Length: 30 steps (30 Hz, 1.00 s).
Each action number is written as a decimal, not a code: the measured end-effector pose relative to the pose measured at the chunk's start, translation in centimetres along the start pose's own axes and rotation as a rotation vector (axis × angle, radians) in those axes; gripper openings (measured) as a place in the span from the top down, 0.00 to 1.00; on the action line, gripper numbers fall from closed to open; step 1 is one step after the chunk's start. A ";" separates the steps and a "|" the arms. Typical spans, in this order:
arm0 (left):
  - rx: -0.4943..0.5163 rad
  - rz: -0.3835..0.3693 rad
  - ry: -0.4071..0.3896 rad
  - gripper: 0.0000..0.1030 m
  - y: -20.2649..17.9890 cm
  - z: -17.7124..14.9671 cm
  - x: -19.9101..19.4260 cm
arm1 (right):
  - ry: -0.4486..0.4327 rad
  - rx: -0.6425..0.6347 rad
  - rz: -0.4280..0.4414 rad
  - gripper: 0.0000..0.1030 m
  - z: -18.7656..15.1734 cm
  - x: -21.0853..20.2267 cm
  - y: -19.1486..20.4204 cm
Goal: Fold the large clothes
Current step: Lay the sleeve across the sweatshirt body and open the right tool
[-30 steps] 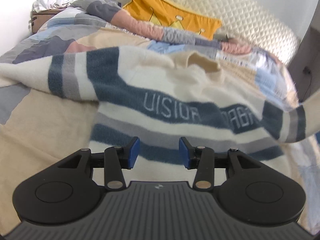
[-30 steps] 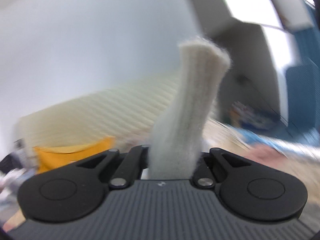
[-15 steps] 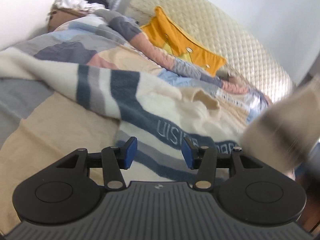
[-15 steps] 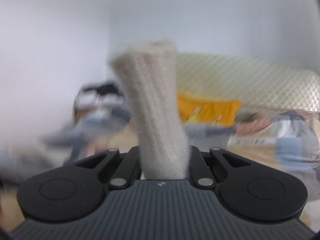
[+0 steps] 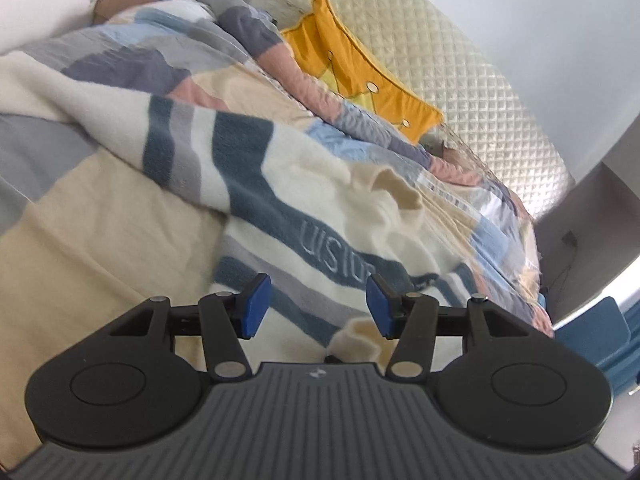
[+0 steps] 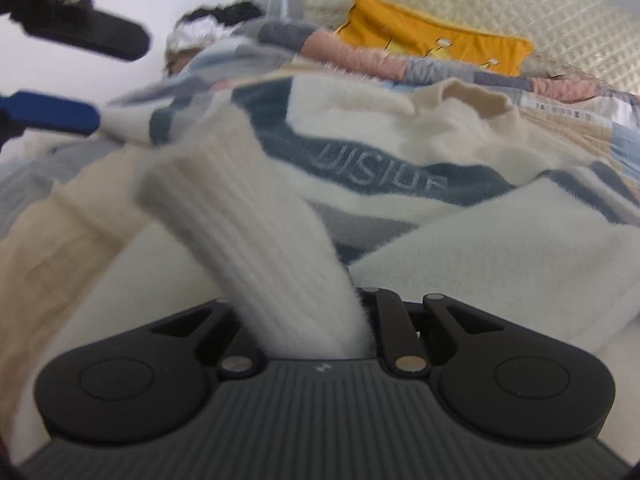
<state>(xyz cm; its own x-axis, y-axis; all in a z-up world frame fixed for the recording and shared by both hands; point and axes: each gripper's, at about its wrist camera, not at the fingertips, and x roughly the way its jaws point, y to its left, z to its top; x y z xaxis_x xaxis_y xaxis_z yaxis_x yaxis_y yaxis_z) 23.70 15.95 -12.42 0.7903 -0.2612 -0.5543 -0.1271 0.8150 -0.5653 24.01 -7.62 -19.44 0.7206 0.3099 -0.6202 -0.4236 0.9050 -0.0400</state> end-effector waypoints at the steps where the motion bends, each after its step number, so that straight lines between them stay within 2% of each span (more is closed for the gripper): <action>1: 0.005 -0.014 0.011 0.43 -0.2 -0.1 0.1 | 0.027 -0.026 0.004 0.81 0.2 -0.3 0.1; 2: 0.016 -0.019 0.016 0.43 -0.3 -0.3 0.1 | 0.049 -0.054 0.013 0.75 -0.4 -0.7 0.5; 3: 0.030 -0.014 0.017 0.43 -0.6 -0.5 0.1 | 0.066 -0.073 0.032 0.57 -0.3 -1.3 0.4; 4: 0.043 -0.008 0.019 0.43 -0.8 -0.7 0.1 | 0.080 -0.072 0.051 0.33 -0.2 -2.1 0.2; 5: 0.045 -0.008 0.024 0.43 -0.9 -0.8 0.2 | 0.087 -0.055 0.069 0.25 -0.3 -3.0 -0.2; 6: 0.038 -0.017 0.032 0.43 -0.9 -0.8 0.3 | 0.087 -0.031 0.083 0.22 -0.3 -3.9 -0.8; 11: -0.005 -0.087 0.072 0.43 -1.3 -0.7 0.9 | 0.102 0.132 0.185 0.22 -0.8 -8.1 -5.3; 13: 0.003 -0.097 0.083 0.43 -1.8 -1.0 1.1 | 0.128 0.221 0.193 0.22 -1.1 -9.1 -7.2; 15: 0.026 -0.100 0.093 0.43 -2.4 -1.3 1.3 | 0.090 0.302 0.217 0.22 -1.7 -10.2 -9.1; 19: 0.071 -0.098 0.140 0.43 -3.8 -2.4 2.5 | 0.027 0.427 0.200 0.22 -2.9 -10.8 -12.1; 24: 0.113 -0.079 0.207 0.43 -4.9 -4.1 5.1 | -0.027 0.493 0.168 0.22 -2.9 -9.7 -14.2; 26: 0.139 -0.056 0.228 0.43 -5.3 -4.8 6.2 | -0.067 0.517 0.156 0.27 -2.6 -9.4 -14.9; 30: 0.200 -0.029 0.262 0.43 -6.2 -5.9 8.1 | -0.105 0.507 0.105 0.53 -2.3 -8.2 -15.4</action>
<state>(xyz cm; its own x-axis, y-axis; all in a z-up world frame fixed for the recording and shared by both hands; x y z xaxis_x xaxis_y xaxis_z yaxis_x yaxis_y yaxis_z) 27.39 5.75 -16.98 0.6074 -0.3889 -0.6927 0.0344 0.8840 -0.4662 23.34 -24.72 -15.57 0.7508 0.4104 -0.5175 -0.1962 0.8867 0.4185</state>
